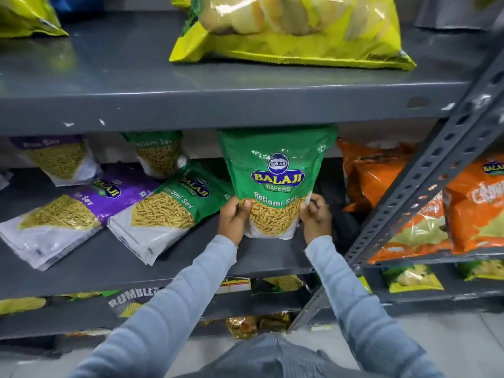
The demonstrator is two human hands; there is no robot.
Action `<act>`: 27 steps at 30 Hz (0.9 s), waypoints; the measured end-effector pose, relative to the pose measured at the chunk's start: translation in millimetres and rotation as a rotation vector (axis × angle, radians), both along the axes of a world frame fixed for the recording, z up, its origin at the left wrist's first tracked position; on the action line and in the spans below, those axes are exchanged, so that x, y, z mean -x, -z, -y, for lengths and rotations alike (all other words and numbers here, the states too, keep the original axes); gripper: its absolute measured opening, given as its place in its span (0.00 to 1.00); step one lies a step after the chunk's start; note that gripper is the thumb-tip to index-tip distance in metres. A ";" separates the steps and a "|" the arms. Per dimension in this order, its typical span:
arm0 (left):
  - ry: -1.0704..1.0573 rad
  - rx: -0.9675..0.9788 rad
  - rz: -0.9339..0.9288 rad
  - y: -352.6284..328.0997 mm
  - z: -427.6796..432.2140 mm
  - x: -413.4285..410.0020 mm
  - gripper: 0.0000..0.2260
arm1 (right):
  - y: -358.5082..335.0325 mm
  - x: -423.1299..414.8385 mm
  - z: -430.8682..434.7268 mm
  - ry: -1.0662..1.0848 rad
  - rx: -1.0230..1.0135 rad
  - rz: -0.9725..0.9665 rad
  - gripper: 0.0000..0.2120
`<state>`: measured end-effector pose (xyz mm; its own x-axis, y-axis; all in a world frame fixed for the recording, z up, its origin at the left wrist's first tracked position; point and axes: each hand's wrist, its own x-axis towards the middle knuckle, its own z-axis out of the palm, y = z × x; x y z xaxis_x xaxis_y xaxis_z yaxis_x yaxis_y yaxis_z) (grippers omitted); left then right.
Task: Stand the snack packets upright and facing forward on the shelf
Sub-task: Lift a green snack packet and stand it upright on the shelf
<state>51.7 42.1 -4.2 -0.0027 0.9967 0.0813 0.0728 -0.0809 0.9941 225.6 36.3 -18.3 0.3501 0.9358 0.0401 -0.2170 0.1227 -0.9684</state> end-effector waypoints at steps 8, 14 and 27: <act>0.048 -0.016 -0.072 12.2 2.5 10.8 0.27 | -5.9 15.1 16.7 0.140 0.054 -0.111 0.17; -0.121 -0.324 -0.325 2.3 28.8 48.0 0.19 | -3.3 23.4 72.7 0.122 0.396 -0.506 0.12; -0.118 0.169 -0.880 -26.3 -35.6 214.5 0.11 | -30.2 197.1 52.0 -0.463 0.696 -0.327 0.09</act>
<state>-162.8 77.6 22.1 -0.1116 0.9927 -0.0455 0.8114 0.1174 0.5726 28.5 -15.8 12.0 -0.1744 0.7611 -0.6247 -0.3764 -0.6378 -0.6720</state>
